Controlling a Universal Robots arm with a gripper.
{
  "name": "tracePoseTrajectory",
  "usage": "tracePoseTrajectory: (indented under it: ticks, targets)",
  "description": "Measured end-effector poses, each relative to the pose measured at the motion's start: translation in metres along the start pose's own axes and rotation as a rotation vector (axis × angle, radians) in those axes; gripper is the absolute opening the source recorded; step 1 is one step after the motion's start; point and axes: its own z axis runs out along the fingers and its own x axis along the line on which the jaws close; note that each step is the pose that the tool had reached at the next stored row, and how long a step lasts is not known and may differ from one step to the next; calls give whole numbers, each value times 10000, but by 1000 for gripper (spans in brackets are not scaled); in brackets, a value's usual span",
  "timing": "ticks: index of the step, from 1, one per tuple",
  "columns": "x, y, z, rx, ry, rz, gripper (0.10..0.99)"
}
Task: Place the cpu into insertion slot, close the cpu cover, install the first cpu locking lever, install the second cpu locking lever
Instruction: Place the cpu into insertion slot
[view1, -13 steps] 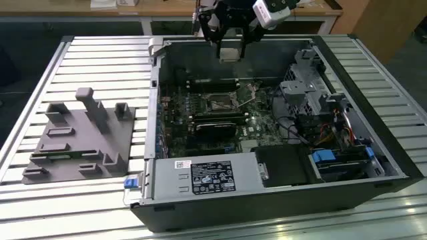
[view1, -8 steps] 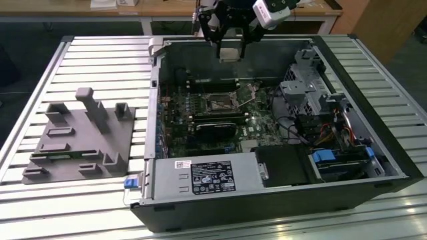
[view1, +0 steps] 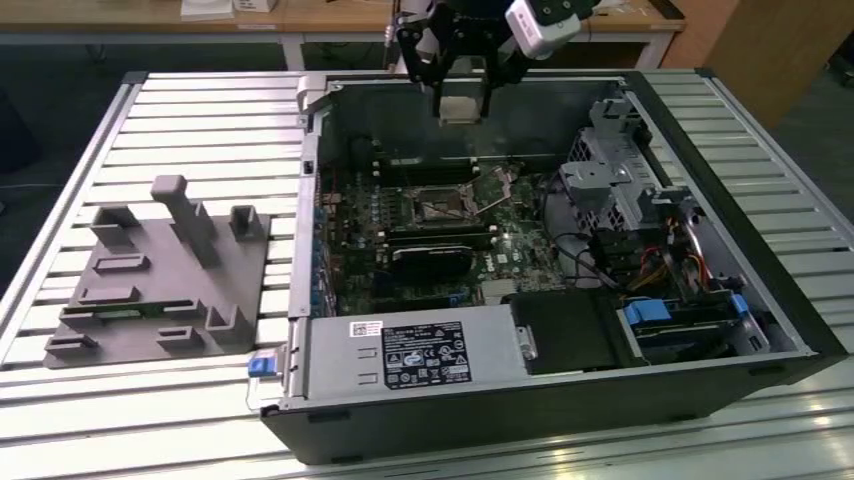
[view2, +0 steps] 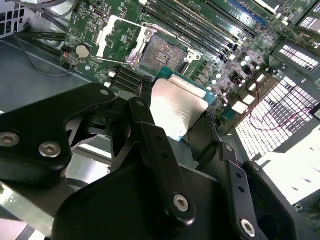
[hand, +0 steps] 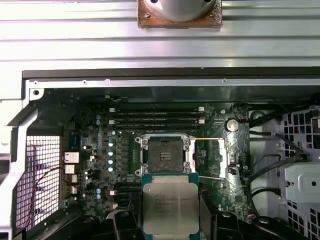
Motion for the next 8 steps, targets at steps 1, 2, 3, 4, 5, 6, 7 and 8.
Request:
tracePoseTrajectory:
  ticks: [1,2,3,4,5,6,7,8]
  targets:
    - [0,-1,9,-1,-1,0,541]
    - [0,-2,20,0,0,0,541]
    - [0,-3,31,-1,0,0,541]
    - [-1,-4,43,0,0,0,541]
    - [-1,-5,56,0,-1,0,541]
    - [-1,-6,69,0,-1,0,541]
    - [-2,-7,82,0,-1,0,541]
    - [-2,-9,95,1,-1,0,541]
